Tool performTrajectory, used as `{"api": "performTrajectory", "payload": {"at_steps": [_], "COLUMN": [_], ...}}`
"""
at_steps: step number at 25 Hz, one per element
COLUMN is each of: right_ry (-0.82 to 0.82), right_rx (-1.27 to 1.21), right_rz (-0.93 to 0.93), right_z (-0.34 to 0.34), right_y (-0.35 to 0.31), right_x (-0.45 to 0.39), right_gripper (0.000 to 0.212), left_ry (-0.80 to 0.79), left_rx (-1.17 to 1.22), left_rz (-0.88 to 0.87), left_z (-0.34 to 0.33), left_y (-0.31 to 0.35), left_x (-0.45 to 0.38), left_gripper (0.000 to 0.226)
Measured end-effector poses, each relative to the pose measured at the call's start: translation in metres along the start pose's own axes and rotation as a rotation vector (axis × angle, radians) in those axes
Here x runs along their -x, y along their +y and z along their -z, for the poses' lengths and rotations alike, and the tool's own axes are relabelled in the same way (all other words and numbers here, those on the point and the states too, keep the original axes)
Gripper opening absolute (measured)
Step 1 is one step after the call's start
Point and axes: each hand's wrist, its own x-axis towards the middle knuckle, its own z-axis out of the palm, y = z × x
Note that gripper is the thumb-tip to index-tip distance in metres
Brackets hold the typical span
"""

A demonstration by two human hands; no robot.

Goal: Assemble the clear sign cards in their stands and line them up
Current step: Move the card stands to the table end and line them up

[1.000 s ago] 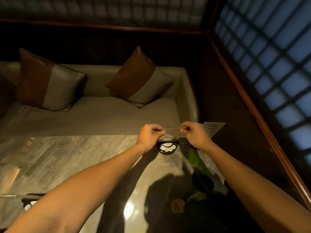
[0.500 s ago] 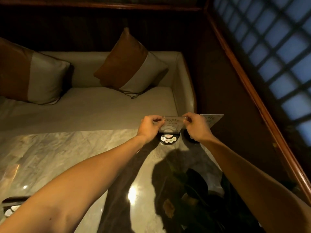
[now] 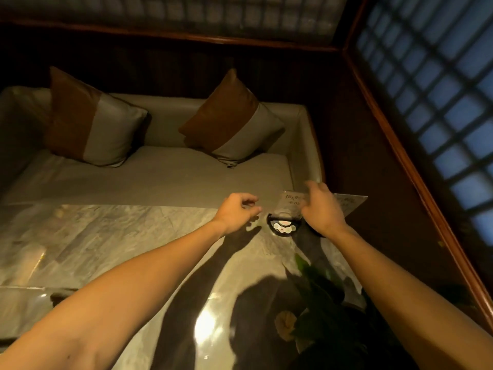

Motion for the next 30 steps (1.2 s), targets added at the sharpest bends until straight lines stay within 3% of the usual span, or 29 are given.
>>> {"api": "performTrajectory", "payload": {"at_steps": [5, 9, 14, 22, 27, 30], "right_ry": [0.147, -0.035, -0.245, -0.402, -0.482, -0.507], "right_rx": [0.214, 0.02, -0.177, -0.31, -0.431, -0.529], "right_rz": [-0.031, 0.113, 0.314, 0.382, 0.331, 0.264], "right_z": [0.002, -0.017, -0.073, -0.157, -0.201, -0.219], "right_y": [-0.077, -0.152, -0.267, -0.371, -0.397, -0.403], "right_x": [0.027, 0.057, 0.12, 0.197, 0.219, 0.221], "right_gripper": [0.036, 0.038, 0.058, 0.086, 0.087, 0.064], "left_ry": [0.086, 0.172, 0.296, 0.456, 0.392, 0.338], "left_rx": [-0.062, -0.066, -0.13, -0.114, -0.055, -0.024], "left_rz": [-0.005, 0.002, 0.037, 0.131, 0.202, 0.257], "left_z": [0.078, 0.142, 0.221, 0.289, 0.298, 0.3], "left_y": [-0.024, -0.047, -0.098, -0.184, -0.228, -0.246], "left_x": [0.072, 0.142, 0.231, 0.314, 0.321, 0.314], "left_gripper": [0.04, 0.036, 0.056, 0.077, 0.079, 0.068]}}
